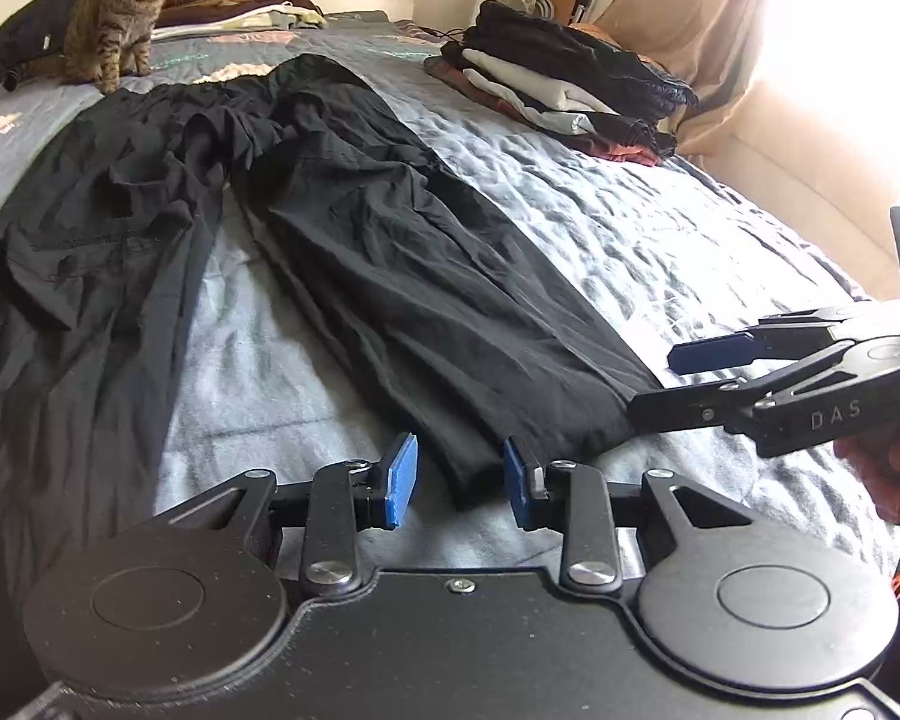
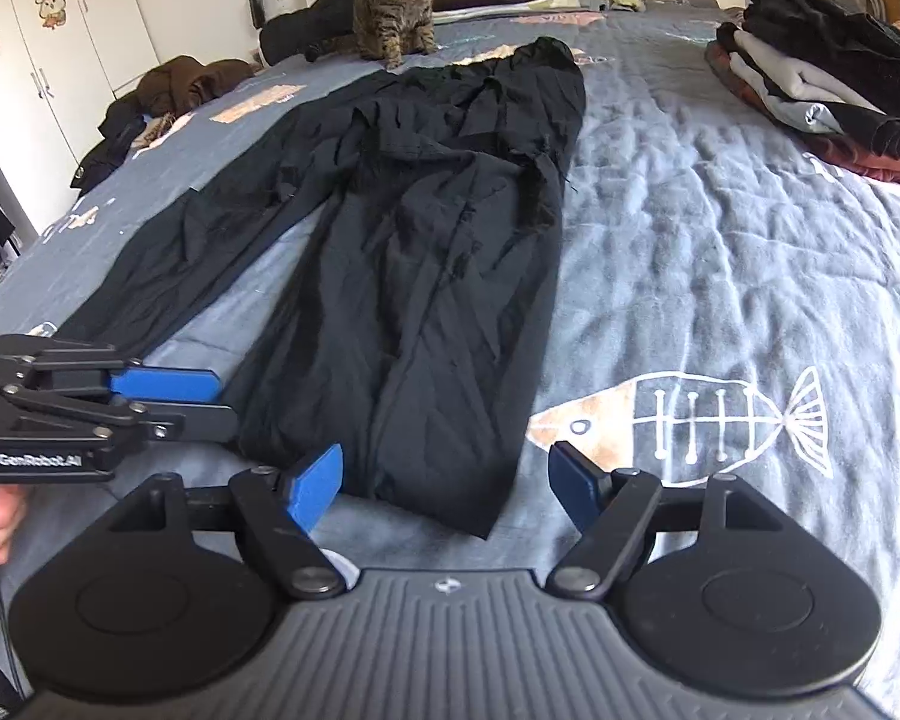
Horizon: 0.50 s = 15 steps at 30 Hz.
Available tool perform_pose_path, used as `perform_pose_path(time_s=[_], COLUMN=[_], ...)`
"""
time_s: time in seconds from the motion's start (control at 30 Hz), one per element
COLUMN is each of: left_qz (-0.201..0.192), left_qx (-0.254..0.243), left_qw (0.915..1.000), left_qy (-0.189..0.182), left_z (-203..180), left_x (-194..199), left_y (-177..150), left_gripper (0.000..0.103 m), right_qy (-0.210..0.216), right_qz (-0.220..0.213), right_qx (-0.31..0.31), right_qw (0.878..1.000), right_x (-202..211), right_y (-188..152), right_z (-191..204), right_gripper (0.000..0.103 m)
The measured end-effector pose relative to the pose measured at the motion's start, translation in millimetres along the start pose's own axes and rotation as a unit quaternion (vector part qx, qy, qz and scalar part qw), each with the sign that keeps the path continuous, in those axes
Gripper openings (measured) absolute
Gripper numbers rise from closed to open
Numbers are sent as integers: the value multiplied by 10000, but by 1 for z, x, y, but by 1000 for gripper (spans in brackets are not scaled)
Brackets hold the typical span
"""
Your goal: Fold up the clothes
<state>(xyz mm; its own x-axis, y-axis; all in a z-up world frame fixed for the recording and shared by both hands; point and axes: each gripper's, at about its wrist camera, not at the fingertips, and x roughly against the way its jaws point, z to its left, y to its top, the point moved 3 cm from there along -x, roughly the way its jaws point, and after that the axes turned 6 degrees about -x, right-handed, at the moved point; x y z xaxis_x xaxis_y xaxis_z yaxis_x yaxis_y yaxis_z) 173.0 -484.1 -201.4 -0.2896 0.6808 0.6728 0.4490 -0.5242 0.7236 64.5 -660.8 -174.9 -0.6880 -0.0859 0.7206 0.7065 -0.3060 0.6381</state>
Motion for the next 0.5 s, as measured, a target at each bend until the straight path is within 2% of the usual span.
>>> perform_pose_path(time_s=[0.13,0.2,0.27,0.37,0.4,0.43,0.5], left_qz=[63,103,189,266,282,302,342], left_qx=[107,210,267,258,197,127,-15], left_qw=[9998,9993,9989,9983,9982,9981,9975], left_qy=[-169,-284,-349,-443,-482,-528,-619], left_z=[-2,-1,-1,-2,-5,-9,-17], left_x=[-8,-11,-13,-13,-11,-9,-5], left_y=[-2,-3,-3,-2,-2,-1,-1], left_gripper=[31,24,11,5,4,4,1], right_qy=[-9,-60,-110,-97,-64,-16,26], right_qz=[67,95,122,159,187,203,183], right_qx=[201,332,462,762,735,689,612], right_qw=[9998,9994,9988,9969,9971,9974,9980], right_x=[-7,-11,-15,-13,-11,-8,1], right_y=[-3,-6,-8,-10,-9,-8,-3], right_z=[5,5,6,5,3,0,-3], right_gripper=[75,75,74,68,58,43,23])
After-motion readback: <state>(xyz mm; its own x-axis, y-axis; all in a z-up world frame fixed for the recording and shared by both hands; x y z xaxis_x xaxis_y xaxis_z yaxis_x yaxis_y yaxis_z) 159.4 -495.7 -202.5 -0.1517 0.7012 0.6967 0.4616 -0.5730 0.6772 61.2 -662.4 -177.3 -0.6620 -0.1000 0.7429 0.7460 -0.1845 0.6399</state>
